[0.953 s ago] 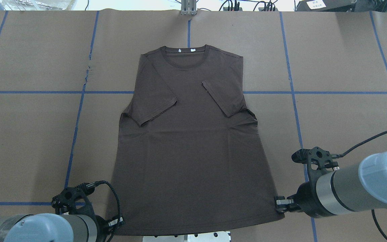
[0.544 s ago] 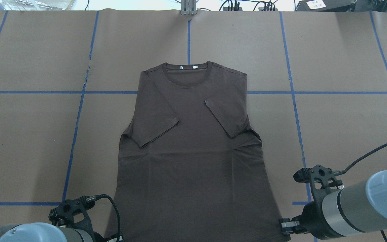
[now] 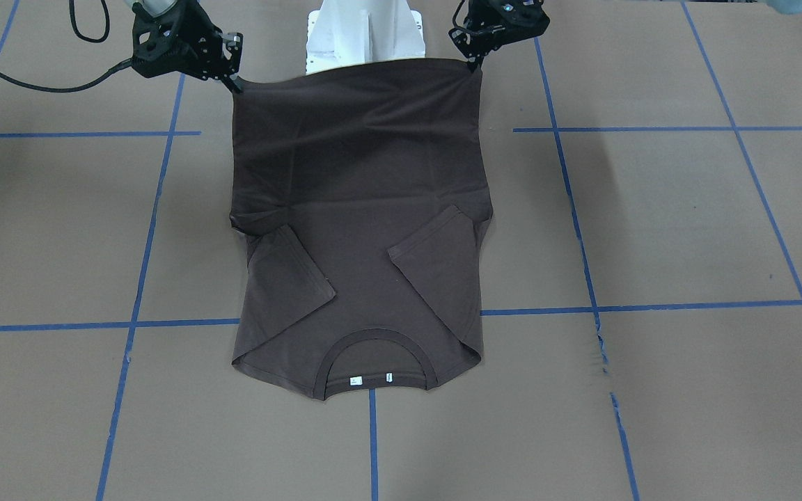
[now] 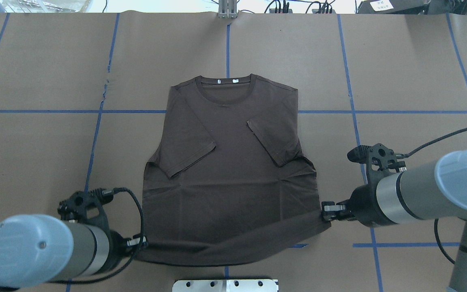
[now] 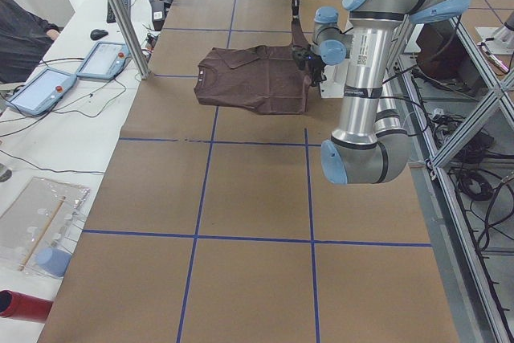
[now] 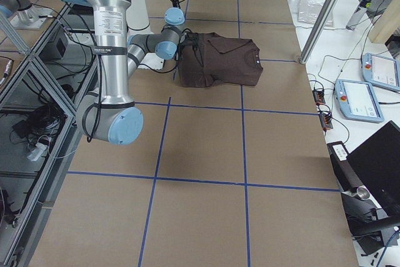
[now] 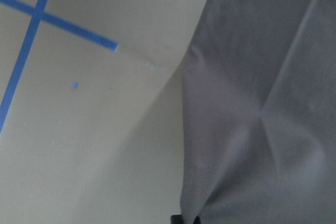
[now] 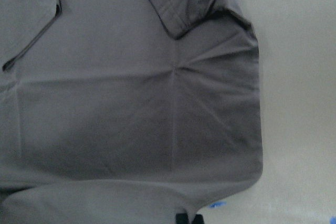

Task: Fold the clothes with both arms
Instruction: 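Carry the hem with both grippers toward the collar and release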

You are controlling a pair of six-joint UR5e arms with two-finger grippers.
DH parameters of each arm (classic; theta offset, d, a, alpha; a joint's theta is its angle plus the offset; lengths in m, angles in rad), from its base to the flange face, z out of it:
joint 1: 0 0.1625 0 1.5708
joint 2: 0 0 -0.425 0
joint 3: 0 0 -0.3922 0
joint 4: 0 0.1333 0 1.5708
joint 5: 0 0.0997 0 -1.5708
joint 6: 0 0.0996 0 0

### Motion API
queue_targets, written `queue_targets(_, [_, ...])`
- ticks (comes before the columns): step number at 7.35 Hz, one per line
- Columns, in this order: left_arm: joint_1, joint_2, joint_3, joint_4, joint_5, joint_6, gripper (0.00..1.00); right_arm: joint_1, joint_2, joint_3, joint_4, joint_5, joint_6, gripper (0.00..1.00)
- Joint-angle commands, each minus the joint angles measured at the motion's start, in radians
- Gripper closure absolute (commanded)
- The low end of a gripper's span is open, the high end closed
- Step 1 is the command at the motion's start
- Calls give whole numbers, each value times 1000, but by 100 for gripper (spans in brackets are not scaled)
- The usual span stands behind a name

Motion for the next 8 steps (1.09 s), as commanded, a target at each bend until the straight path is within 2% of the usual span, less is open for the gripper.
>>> queue_targets(1, [-191, -89, 112, 16, -32, 163, 100, 134, 107, -125, -5, 26, -110, 100])
queue_targets(4, [-319, -196, 336, -1, -33, 283, 100, 307, 301, -387, -2, 81, -231, 100])
queue_targets(5, [-360, -204, 371, -14, -33, 342, 100, 347, 343, -458, -2, 105, -265, 100])
queue_targets(8, [-445, -245, 546, -151, -35, 398, 100, 432, 473, -662, -1, 153, -341, 100])
